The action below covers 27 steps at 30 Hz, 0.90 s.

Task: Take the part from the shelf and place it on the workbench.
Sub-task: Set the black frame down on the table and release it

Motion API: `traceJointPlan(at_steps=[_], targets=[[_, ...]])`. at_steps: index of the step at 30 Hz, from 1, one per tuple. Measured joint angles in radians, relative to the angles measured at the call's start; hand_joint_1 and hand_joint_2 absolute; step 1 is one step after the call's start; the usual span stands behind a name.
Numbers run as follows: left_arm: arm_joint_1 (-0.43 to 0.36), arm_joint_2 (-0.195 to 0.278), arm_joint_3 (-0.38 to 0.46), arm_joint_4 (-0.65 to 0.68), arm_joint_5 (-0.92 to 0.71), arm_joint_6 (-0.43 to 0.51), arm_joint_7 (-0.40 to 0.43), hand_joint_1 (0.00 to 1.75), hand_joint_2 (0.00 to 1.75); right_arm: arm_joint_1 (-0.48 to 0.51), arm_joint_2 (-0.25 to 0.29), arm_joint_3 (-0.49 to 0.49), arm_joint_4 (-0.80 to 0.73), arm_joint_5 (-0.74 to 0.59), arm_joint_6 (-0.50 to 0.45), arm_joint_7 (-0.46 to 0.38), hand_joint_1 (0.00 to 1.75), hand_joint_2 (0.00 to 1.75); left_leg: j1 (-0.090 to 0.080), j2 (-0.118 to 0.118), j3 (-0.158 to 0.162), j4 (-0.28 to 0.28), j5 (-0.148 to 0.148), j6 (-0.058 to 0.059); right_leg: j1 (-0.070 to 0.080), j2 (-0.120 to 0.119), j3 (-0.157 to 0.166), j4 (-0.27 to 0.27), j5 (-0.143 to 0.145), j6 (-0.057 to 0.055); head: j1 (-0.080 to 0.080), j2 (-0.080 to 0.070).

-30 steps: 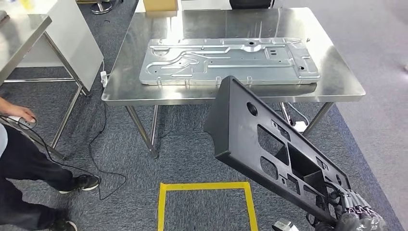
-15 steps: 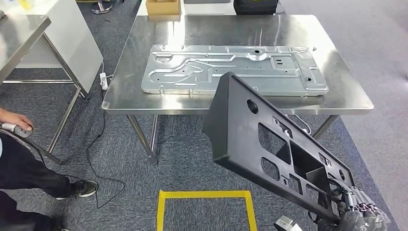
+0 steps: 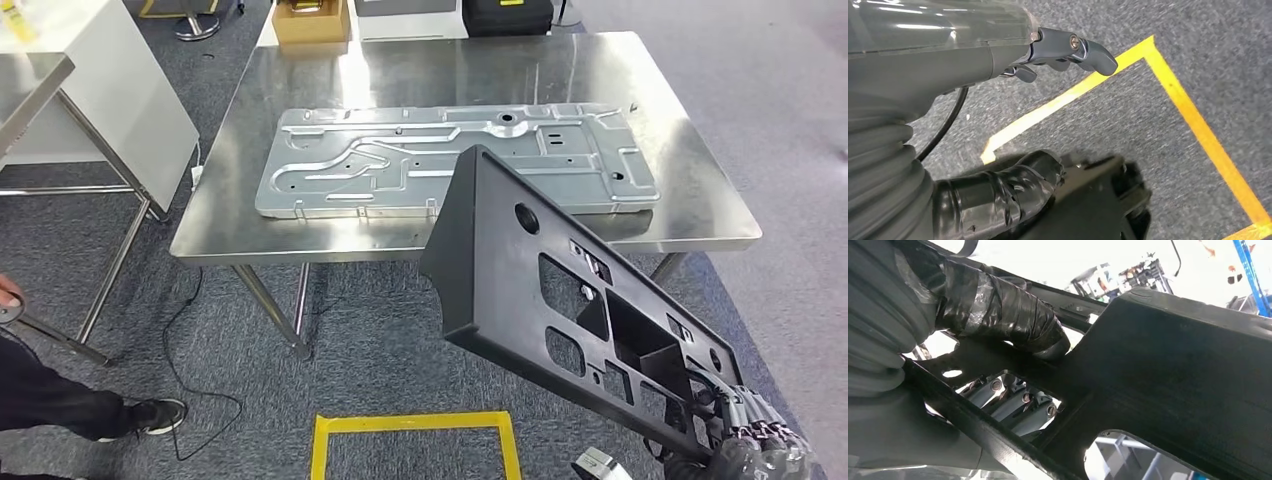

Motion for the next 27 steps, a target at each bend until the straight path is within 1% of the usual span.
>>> traceJointPlan(at_steps=[1,2,3,4,5,6,7,8,9,10,11,12,13,14,15,16,17,18,19,21,22,23,24,26,27], targets=[[0.0,0.001,0.0,0.0,0.0,0.0,0.0,0.0,1.75,-0.001,0.0,0.0,0.0,0.0,0.0,0.0,1.75,1.75,-0.007,-0.001,0.014,-0.054,0.033,0.01,0.003,0.001,0.009,0.0,-0.007,0.002,0.001,0.0],[-0.001,0.001,0.0,0.0,0.0,0.0,0.0,0.0,1.75,-0.002,0.0,0.0,0.0,-0.001,0.0,0.0,1.75,1.75,-0.014,-0.003,0.025,-0.094,0.043,0.019,0.004,0.002,0.015,0.0,-0.015,0.006,0.0,0.0],[-0.001,0.002,0.0,0.0,-0.001,0.0,0.0,0.0,1.75,-0.004,-0.001,0.001,0.0,-0.001,0.0,-0.001,1.75,1.75,-0.02,-0.006,0.031,-0.117,0.044,0.026,0.004,0.003,0.022,0.002,-0.019,0.012,-0.001,0.0],[-0.001,0.002,0.0,0.0,-0.002,-0.001,0.0,0.0,1.75,-0.006,-0.002,0.002,0.0,-0.002,0.0,-0.001,1.75,1.75,-0.023,-0.009,0.035,-0.122,0.033,0.029,0.004,0.005,0.026,0.008,-0.019,0.018,-0.002,0.0],[0.0,0.002,-0.001,0.0,-0.004,-0.001,0.0,0.0,1.75,-0.009,-0.003,0.003,-0.001,-0.002,0.0,0.0,1.75,1.75,-0.022,-0.011,0.043,-0.13,0.039,0.034,0.004,0.005,0.03,0.014,-0.02,0.023,-0.003,0.0],[0.001,0.002,-0.001,0.0,-0.005,-0.002,0.0,0.0,1.75,-0.012,-0.006,0.004,-0.001,0.0,0.0,0.002,1.75,1.75,-0.021,-0.009,0.053,-0.139,0.055,0.038,0.003,0.005,0.034,0.025,-0.023,0.027,-0.003,0.0],[0.001,0.003,-0.001,0.0,-0.006,-0.003,0.0,0.0,1.75,-0.017,-0.011,0.006,-0.002,0.002,0.0,0.006,1.75,1.75,-0.019,-0.008,0.063,-0.143,0.064,0.041,0.003,0.004,0.03,0.043,-0.035,0.031,-0.002,0.0],[0.0,0.003,-0.001,0.0,-0.007,-0.005,-0.001,0.0,1.75,-0.024,-0.016,0.007,-0.002,0.005,0.0,0.01,1.75,1.75,-0.018,-0.006,0.071,-0.146,0.068,0.045,0.002,0.003,0.016,0.074,-0.058,0.035,-0.002,0.0],[-0.003,0.003,-0.001,0.0,-0.009,-0.006,-0.001,0.0,1.75,-0.031,-0.022,0.009,-0.003,0.009,0.0,0.016,1.75,1.75,-0.018,-0.005,0.077,-0.147,0.068,0.046,0.0,0.002,-0.009,0.121,-0.087,0.039,-0.002,0.0],[-0.005,0.003,-0.002,0.0,-0.011,-0.008,-0.002,0.0,1.75,-0.038,-0.028,0.012,-0.003,0.012,0.0,0.021,1.75,1.75,-0.018,-0.005,0.079,-0.147,0.065,0.047,-0.001,0.001,-0.044,0.177,-0.116,0.043,-0.001,0.0],[-0.006,0.003,-0.002,0.0,-0.013,-0.009,-0.002,0.0,1.75,-0.043,-0.034,0.015,-0.002,0.016,0.0,0.028,1.75,1.75,-0.018,-0.005,0.08,-0.146,0.062,0.047,-0.002,0.001,-0.079,0.227,-0.135,0.046,-0.001,0.0],[-0.007,0.003,-0.002,0.0,-0.014,-0.011,-0.002,0.0,1.75,-0.048,-0.041,0.018,-0.002,0.019,0.0,0.035,1.75,1.75,-0.018,-0.006,0.083,-0.146,0.058,0.047,-0.004,0.001,-0.105,0.254,-0.137,0.048,-0.001,0.0],[-0.006,0.003,-0.003,0.0,-0.015,-0.012,-0.003,0.0,1.75,-0.053,-0.047,0.022,-0.001,0.022,0.0,0.042,1.75,1.75,-0.018,-0.006,0.089,-0.146,0.053,0.045,-0.005,0.001,-0.116,0.249,-0.118,0.049,-0.001,0.0],[-0.005,0.003,-0.003,0.0,-0.015,-0.013,-0.003,0.0,1.75,-0.058,-0.054,0.025,0.0,0.026,0.0,0.05,1.75,1.75,-0.018,-0.007,0.098,-0.146,0.046,0.043,-0.008,0.0,-0.111,0.209,-0.078,0.05,-0.001,0.0],[-0.004,0.002,-0.004,0.0,-0.015,-0.013,-0.003,0.0,1.75,-0.063,-0.059,0.028,0.0,0.028,0.0,0.057,1.75,1.75,-0.017,-0.008,0.107,-0.146,0.039,0.039,-0.009,0.0,-0.095,0.147,-0.03,0.049,-0.001,0.0],[-0.003,0.002,-0.004,0.0,-0.016,-0.013,-0.003,0.0,1.75,-0.067,-0.064,0.03,0.001,0.031,0.0,0.064,1.75,1.75,-0.017,-0.008,0.117,-0.146,0.032,0.035,-0.009,-0.001,-0.081,0.094,0.004,0.047,-0.001,0.0],[-0.004,0.002,-0.004,0.0,-0.016,-0.014,-0.002,0.0,1.75,-0.07,-0.068,0.032,0.002,0.033,0.0,0.069,1.75,1.75,-0.017,-0.009,0.121,-0.145,0.026,0.031,-0.006,-0.002,-0.071,0.053,0.021,0.042,0.0,0.0],[-0.005,0.002,-0.005,0.0,-0.016,-0.014,-0.002,0.0,1.75,-0.072,-0.071,0.033,0.003,0.033,0.0,0.072,1.75,1.75,-0.017,-0.009,0.122,-0.146,0.02,0.025,-0.004,-0.004,-0.067,0.033,0.028,0.035,0.0,0.0],[-0.007,0.002,-0.006,0.0,-0.016,-0.014,-0.001,0.0,1.75,-0.073,-0.074,0.034,0.004,0.034,0.0,0.074,1.75,1.75,-0.017,-0.009,0.124,-0.143,0.019,0.019,-0.001,-0.004,-0.067,0.029,0.024,0.027,0.0,0.0],[-0.008,0.003,-0.007,0.0,-0.017,-0.014,0.0,0.0,1.75,-0.074,-0.076,0.036,0.004,0.033,0.0,0.075,1.75,1.75,-0.017,-0.008,0.124,-0.131,0.016,0.008,-0.002,-0.003,-0.058,0.02,0.029,0.012,0.0,0.0],[-0.008,0.003,-0.008,0.0,-0.017,-0.014,-0.001,0.0,1.75,-0.076,-0.076,0.037,0.004,0.033,0.0,0.075,1.75,1.75,-0.016,-0.008,0.119,-0.11,0.011,0.003,-0.003,-0.002,-0.05,0.016,0.027,0.005,-0.001,0.0],[-0.009,0.003,-0.008,0.0,-0.017,-0.014,-0.001,0.0,1.75,-0.078,-0.077,0.039,0.004,0.033,0.0,0.075,1.75,1.75,-0.014,-0.007,0.102,-0.076,-0.004,-0.002,-0.004,-0.003,-0.042,0.012,0.024,-0.001,-0.002,0.0],[-0.009,0.003,-0.009,0.0,-0.018,-0.014,-0.002,0.0,1.75,-0.08,-0.077,0.04,0.004,0.033,0.0,0.075,1.75,1.75,-0.012,-0.006,0.075,-0.027,-0.025,-0.007,-0.004,-0.004,-0.036,0.009,0.021,-0.005,-0.003,0.0],[-0.009,0.003,-0.012,0.0,-0.018,-0.014,-0.003,0.0,1.75,-0.085,-0.078,0.043,0.006,0.033,0.0,0.076,1.75,1.75,-0.008,-0.006,-0.002,0.09,-0.072,-0.014,-0.003,-0.005,-0.028,0.008,0.013,-0.01,-0.004,0.0],[-0.008,0.003,-0.013,0.0,-0.018,-0.014,-0.003,0.0,1.75,-0.087,-0.08,0.044,0.007,0.033,0.0,0.077,1.75,1.75,-0.006,-0.006,-0.034,0.126,-0.078,-0.016,-0.003,-0.005,-0.025,0.008,0.009,-0.011,-0.004,0.0]])
